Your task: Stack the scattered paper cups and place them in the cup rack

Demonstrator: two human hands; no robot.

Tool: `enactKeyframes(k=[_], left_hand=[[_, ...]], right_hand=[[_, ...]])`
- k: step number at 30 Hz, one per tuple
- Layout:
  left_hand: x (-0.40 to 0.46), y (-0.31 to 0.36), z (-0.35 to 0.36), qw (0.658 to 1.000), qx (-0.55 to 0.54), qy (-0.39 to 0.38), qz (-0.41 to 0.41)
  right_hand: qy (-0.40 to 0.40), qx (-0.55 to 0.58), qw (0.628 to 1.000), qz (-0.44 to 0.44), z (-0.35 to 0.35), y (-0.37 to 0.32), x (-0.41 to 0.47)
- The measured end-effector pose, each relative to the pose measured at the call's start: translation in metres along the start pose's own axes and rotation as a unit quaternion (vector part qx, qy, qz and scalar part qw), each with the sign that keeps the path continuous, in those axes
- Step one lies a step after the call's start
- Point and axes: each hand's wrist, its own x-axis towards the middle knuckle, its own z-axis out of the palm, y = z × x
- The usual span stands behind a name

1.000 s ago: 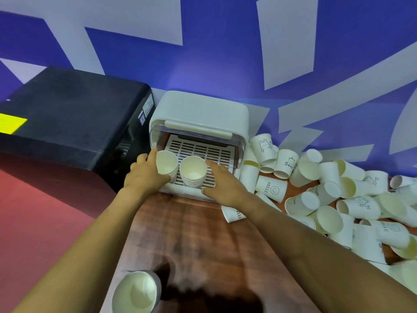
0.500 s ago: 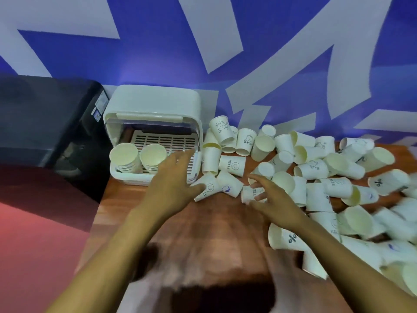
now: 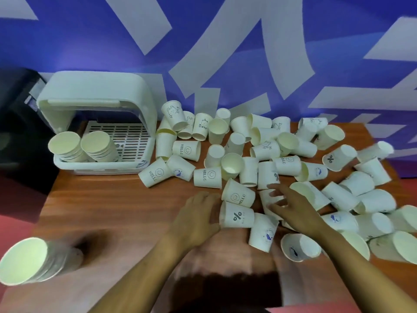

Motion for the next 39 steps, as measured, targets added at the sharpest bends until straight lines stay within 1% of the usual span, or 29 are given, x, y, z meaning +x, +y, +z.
enactKeyframes(k=[3,6,10,14,18,20,23,26,29,35,39], left_hand=[[0.003,0.014,0.022,1.0,0.008,-0.008,-0.006],[0.002,0.03,0.041,1.0,0.008,-0.019,-0.008],[0.006,0.047,0.058,1.0,0.008,-0.022,0.0],[0.007,0.057,0.075,0.998,-0.01,-0.068,0.006],[0.006,0.06,0.091,0.994,-0.01,-0.104,0.011],[0.006,0.064,0.097,0.994,-0.006,-0.108,0.006],[0.008,0.069,0.105,0.996,0.009,-0.091,-0.016],[0.014,0.077,0.118,0.994,0.044,-0.087,-0.05],[0.018,0.088,0.134,0.991,0.061,-0.084,-0.085],[0.031,0.1,0.159,0.992,0.011,0.001,-0.124],[0.037,0.105,0.165,0.989,-0.029,0.04,-0.143]], right_hand=[[-0.004,0.007,1.0,0.016,-0.013,0.02,-0.01],[0.01,-0.001,1.0,0.021,-0.023,0.035,-0.022],[0.023,0.0,0.998,0.053,-0.026,0.051,-0.042],[0.036,-0.059,0.994,0.09,-0.019,0.07,-0.069],[0.045,-0.137,0.988,0.059,-0.014,0.076,-0.086],[0.05,-0.152,0.986,0.045,-0.015,0.077,-0.088],[0.056,-0.153,0.986,0.032,-0.011,0.071,-0.086],[0.037,-0.18,0.983,-0.013,-0.008,0.063,-0.072],[0.026,-0.179,0.982,-0.048,-0.008,0.059,-0.054],[-0.003,-0.23,0.971,-0.06,-0.01,0.058,-0.019],[-0.006,-0.226,0.973,-0.044,-0.005,0.057,0.002]])
